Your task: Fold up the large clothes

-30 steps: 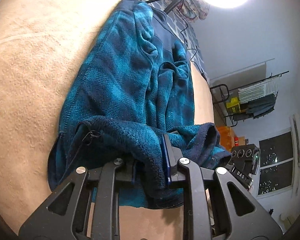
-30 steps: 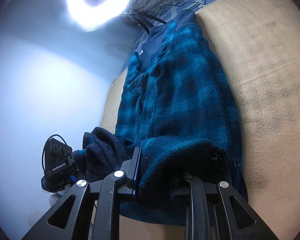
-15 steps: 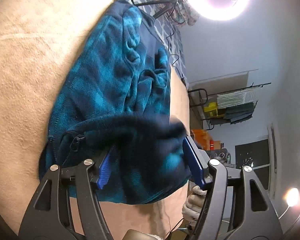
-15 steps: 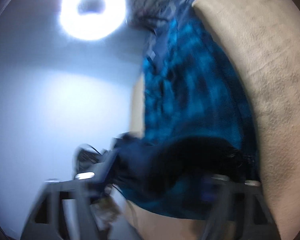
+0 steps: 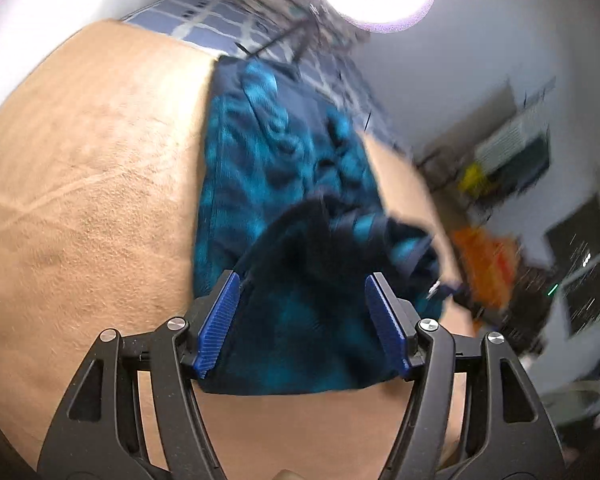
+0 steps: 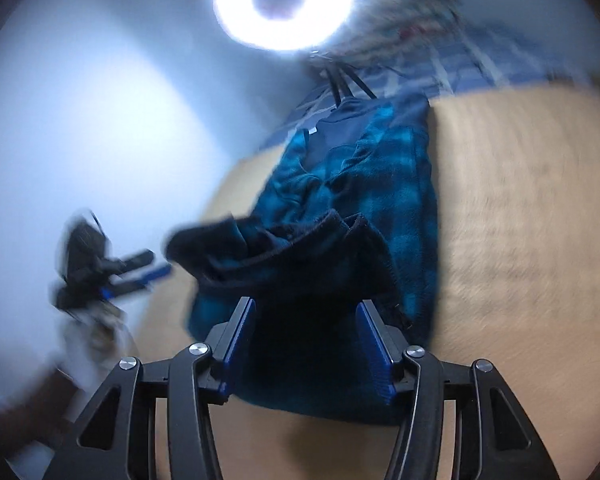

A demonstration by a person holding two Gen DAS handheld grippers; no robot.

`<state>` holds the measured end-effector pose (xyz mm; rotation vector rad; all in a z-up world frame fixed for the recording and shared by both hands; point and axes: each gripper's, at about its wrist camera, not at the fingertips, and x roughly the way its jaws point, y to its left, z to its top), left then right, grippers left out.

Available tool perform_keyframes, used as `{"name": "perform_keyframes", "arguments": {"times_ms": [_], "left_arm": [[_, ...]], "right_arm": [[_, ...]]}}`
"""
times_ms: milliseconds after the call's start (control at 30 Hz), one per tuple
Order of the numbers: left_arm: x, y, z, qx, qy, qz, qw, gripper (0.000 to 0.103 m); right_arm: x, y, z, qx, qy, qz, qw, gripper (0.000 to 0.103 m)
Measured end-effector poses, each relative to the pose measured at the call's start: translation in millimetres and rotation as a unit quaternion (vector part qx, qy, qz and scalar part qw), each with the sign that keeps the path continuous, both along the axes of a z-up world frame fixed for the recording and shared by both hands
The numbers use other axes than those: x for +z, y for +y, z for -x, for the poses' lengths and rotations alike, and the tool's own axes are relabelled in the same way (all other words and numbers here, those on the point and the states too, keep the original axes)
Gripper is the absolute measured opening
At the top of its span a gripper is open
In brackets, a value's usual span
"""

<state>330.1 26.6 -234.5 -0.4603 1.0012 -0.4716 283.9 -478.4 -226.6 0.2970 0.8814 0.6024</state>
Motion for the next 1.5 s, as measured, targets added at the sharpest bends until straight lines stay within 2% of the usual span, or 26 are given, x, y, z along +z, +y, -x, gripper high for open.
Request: {"name": "perform_keyframes", "arguments": {"times_ms": [33, 100, 200, 267, 300, 333, 367, 400, 433, 533, 600, 700, 767, 833, 900, 967, 1067, 1100, 1167, 1200, 1233, 1267, 1300, 1333, 1400, 1500], "left_arm": [[-5.5, -5.5, -1.8, -0.007, 0.001, -0.018, 0.9998, 0.067], [-16.0, -9.9, -6.8, -0.001, 0.009, -0.036, 0.9993, 0.067], [-29.8, -15.9, -19.5, 0.013, 0.021, -0.047, 0.9986, 0.067], [-36.2, -24.7, -26.6, 0.018, 0.017, -0.075, 0.9969, 0.067], [-41.8, -29.1, -31.3, 0.022, 0.018, -0.095, 0.9951, 0.067], [-48.3, -31.5, -35.3, 0.029, 0.022, -0.11, 0.9933, 0.067], [-59.2, -34.2, -40.5, 0.038, 0.033, -0.133, 0.9899, 0.067], [-66.9, -35.5, -43.7, 0.044, 0.043, -0.149, 0.9869, 0.074], [-74.2, -34.4, -46.4, 0.051, 0.05, -0.152, 0.9858, 0.076], [-71.7, -29.8, -43.6, 0.064, 0.05, -0.138, 0.9872, 0.077], [-63.0, -27.0, -37.2, 0.063, 0.036, -0.145, 0.9867, 0.076], [-41.3, -21.4, -22.5, 0.066, -0.01, -0.136, 0.9885, 0.076], [-28.4, -25.3, -17.2, 0.05, -0.045, -0.13, 0.9893, 0.076], [-23.6, -34.8, -20.8, 0.022, -0.058, -0.141, 0.988, 0.076], [-27.1, -44.5, -32.2, -0.007, -0.048, -0.143, 0.9885, 0.076], [-32.7, -49.1, -44.5, -0.017, -0.036, -0.138, 0.9897, 0.07], [-43.8, -53.6, -60.0, -0.024, -0.015, -0.108, 0.9938, 0.054], [-46.3, -55.4, -63.0, -0.024, -0.009, -0.1, 0.9947, 0.046], [-49.8, -54.5, -65.1, -0.023, -0.003, -0.097, 0.995, 0.024], [-49.3, -54.3, -63.7, -0.023, -0.002, -0.097, 0.9951, 0.012], [-46.7, -51.3, -61.2, -0.019, -0.003, -0.092, 0.9956, 0.011], [-42.1, -44.7, -56.9, -0.006, -0.006, -0.082, 0.9966, 0.01], [-39.5, -39.2, -54.8, 0.005, -0.006, -0.074, 0.9972, 0.01], [-37.5, -32.6, -52.7, 0.022, -0.006, -0.073, 0.9971, 0.01], [-42.3, -27.2, -53.4, 0.04, -0.008, -0.101, 0.994, 0.01], [-60.7, -34.5, -62.6, 0.031, 0.014, -0.121, 0.992, 0.012]], "right_arm": [[-3.1, 6.0, -0.2, 0.003, -0.009, 0.031, 0.999, 0.063], [-13.3, 11.9, -5.4, -0.002, -0.005, 0.063, 0.998, 0.069], [-30.2, 10.0, -18.4, -0.02, 0.016, 0.079, 0.997, 0.068], [-36.1, 12.9, -26.1, -0.025, 0.016, 0.082, 0.996, 0.067], [-39.1, 14.4, -28.4, -0.025, 0.015, 0.091, 0.995, 0.058], [-42.6, 16.2, -29.6, -0.025, 0.018, 0.099, 0.995, 0.043], [-50.0, 18.9, -34.6, -0.026, 0.026, 0.113, 0.993, 0.038], [-57.6, 20.4, -37.5, -0.026, 0.035, 0.129, 0.991, 0.035], [-61.9, 21.2, -38.8, -0.027, 0.038, 0.145, 0.988, 0.031], [-57.7, 20.5, -40.9, -0.036, 0.044, 0.154, 0.986, 0.02], [-47.2, 19.1, -37.0, -0.032, 0.035, 0.159, 0.986, 0.02], [-25.9, 16.5, -23.0, -0.041, -0.008, 0.178, 0.983, 0.027], [-13.5, 17.2, -15.2, -0.034, -0.043, 0.162, 0.985, 0.031], [-9.1, 19.4, -15.2, -0.021, -0.053, 0.14, 0.989, 0.05], [-13.4, 24.0, -25.0, -0.016, -0.046, 0.137, 0.989, 0.058], [-19.6, 25.9, -34.5, -0.02, -0.041, 0.145, 0.988, 0.058], [-33.0, 23.2, -51.7, -0.019, -0.015, 0.124, 0.992, 0.058], [-37.6, 21.4, -57.0, -0.017, -0.003, 0.111, 0.994, 0.058], [-44.4, 20.5, -63.8, -0.019, 0.013, 0.098, 0.995, 0.058], [-47.1, 19.9, -66.5, -0.019, 0.021, 0.09, 0.996, 0.048], [-48.1, 20.0, -67.0, -0.015, 0.026, 0.081, 0.996, 0.032], [-46.8, 21.6, -66.3, -0.012, 0.029, 0.079, 0.996, 0.028], [-41.6, 24.3, -62.4, -0.01, 0.019, 0.085, 0.996, 0.019], [-34.5, 27.3, -56.8, -0.004, 0.005, 0.094, 0.996, 0.016], [-27.6, 30.0, -51.0, -0.012, -0.019, 0.127, 0.992, 0.014], [-45.8, 33.5, -62.2, -0.026, 0.006, 0.176, 0.984, 0.015]]}}
